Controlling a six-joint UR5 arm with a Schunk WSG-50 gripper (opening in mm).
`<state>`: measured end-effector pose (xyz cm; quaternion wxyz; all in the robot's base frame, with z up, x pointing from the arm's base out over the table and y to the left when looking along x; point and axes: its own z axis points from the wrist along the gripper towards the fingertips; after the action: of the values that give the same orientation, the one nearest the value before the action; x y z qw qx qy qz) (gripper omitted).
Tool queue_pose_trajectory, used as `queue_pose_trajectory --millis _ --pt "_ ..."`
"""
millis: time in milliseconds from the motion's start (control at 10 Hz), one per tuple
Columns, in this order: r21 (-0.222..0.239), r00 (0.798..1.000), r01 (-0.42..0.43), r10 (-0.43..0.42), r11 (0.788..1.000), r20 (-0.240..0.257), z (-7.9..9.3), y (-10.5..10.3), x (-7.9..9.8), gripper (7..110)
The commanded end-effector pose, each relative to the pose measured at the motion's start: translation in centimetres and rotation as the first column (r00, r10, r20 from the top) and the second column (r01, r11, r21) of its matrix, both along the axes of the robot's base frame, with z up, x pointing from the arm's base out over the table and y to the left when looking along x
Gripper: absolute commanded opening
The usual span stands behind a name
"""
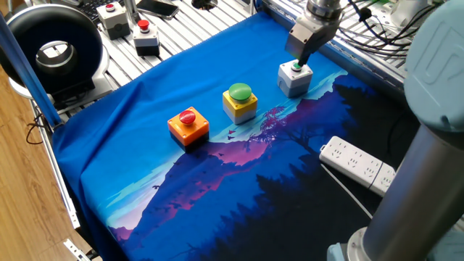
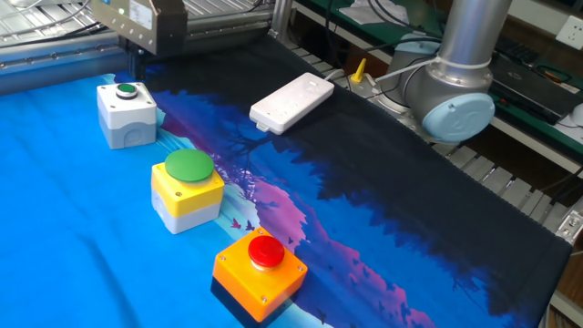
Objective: Press three buttons from left to right in sequence
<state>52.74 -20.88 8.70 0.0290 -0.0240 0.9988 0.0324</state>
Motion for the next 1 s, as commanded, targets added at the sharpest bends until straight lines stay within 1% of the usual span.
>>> queue_pose_trajectory --millis 0,200,700,800,900 --pt "-0.013 1.000 0.030 -0.030 0.999 -0.008 1.0 1.0 -0.4 7" --pt "-0.038 0.998 0.063 -0.064 0.997 -0.009 1.4 2.6 -0.2 7" --pt "-0.026 0.994 0.105 -0.105 0.994 0.006 0.5 5.9 0.3 7" --pt "-0.010 0.993 0.121 -0.121 0.993 0.007 0.4 7.0 0.2 7" --pt "-0.017 0.992 0.127 -0.127 0.992 0.009 0.2 7.3 0.2 7"
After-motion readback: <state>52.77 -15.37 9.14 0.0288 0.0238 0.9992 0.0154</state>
